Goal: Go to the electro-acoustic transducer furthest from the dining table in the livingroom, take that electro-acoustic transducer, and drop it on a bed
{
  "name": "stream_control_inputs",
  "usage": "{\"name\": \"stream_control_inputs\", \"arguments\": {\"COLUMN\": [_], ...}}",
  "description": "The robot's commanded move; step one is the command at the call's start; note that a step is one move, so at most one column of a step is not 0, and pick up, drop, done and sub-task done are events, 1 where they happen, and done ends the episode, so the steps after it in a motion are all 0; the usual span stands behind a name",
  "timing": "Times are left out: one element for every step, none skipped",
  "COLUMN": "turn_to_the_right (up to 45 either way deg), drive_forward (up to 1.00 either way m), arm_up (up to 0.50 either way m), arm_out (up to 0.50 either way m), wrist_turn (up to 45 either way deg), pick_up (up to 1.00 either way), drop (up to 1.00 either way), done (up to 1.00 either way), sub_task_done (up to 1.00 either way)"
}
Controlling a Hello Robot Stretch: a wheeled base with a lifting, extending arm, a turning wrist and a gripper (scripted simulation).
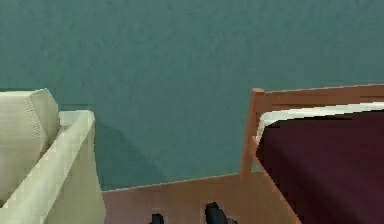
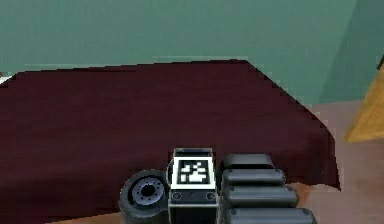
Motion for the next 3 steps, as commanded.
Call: {"name": "stream_control_inputs", "arguments": {"turn_to_the_right": [45.0, 45.0, 33.0], "drive_forward": [0.00, 0.00, 0.00], "arm_up": [0.00, 0.00, 0.00], "arm_out": [0.00, 0.00, 0.00], "wrist_turn": [0.0, 0.0, 0.0], "pick_up": [0.00, 0.00, 0.00], "drop": [0.00, 0.00, 0.00], "done": [0.00, 0.00, 0.00], "sub_task_done": [0.00, 0.00, 0.00]}}
